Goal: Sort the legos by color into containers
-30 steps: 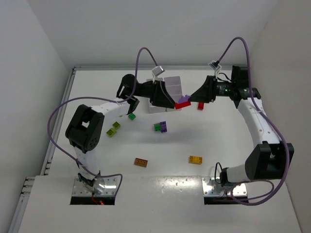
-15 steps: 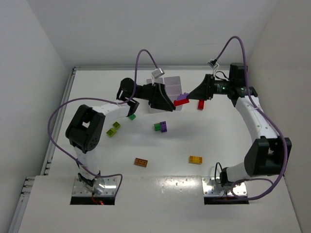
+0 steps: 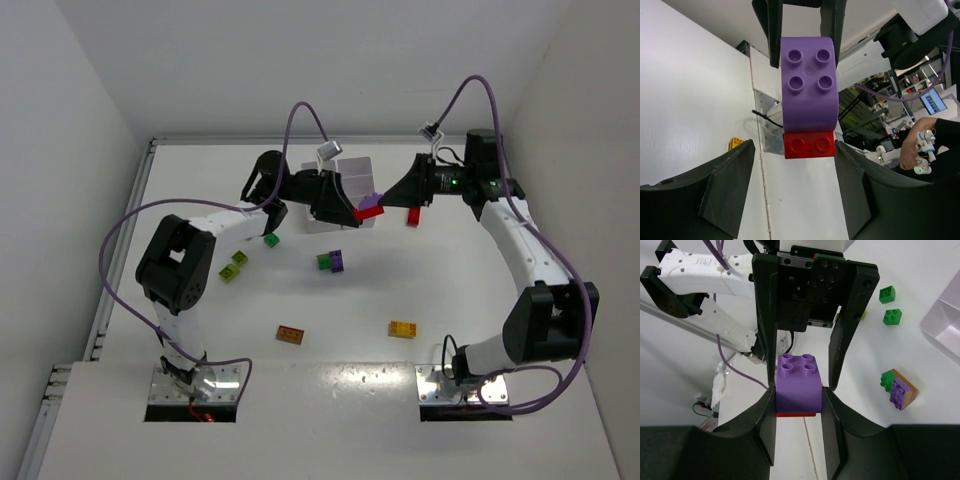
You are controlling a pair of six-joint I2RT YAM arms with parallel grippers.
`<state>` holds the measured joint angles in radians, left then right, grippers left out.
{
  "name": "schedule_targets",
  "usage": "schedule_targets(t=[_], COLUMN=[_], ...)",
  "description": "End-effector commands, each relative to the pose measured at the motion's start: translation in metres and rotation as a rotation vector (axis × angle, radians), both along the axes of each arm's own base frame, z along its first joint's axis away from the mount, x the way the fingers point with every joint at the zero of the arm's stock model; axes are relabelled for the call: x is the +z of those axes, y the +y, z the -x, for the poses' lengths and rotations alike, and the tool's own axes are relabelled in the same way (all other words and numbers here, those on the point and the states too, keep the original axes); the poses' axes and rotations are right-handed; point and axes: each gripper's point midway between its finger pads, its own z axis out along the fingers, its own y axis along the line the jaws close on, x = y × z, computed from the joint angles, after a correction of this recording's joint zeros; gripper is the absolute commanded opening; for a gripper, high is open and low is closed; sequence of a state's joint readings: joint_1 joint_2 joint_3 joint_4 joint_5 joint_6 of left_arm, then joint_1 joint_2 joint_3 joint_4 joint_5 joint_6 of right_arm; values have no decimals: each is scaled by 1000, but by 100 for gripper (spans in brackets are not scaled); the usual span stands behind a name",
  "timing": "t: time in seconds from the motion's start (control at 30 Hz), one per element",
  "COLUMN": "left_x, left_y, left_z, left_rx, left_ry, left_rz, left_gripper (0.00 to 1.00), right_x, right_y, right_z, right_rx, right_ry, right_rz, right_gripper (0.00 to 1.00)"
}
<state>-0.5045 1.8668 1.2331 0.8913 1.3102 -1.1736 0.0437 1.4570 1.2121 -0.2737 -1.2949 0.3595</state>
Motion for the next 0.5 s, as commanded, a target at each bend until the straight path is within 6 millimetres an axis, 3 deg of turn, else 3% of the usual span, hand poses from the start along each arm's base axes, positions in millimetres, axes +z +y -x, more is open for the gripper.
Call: schedule_targets(t=[0.0,0.1,0.23,0.47], left_x=[8,10,10,8], left_y=[-3,-3,-3,-7], left_z=[-9,-10,-10,1], left_rx=[25,25,25,-4], left_ry=[-81,-78,-87,-89], left_rz=[18,16,18,19], left_gripper=[69,62,37,10], right_x=[18,14,11,5], right_y=[5,7,7,6], right_z=[4,6,6,-4], right_rx=[45,54,46,-5], right_ry=[-69,-58,-49,-60], right_rz=[-21,-21,-16,11], right_gripper=[0,0,0,0])
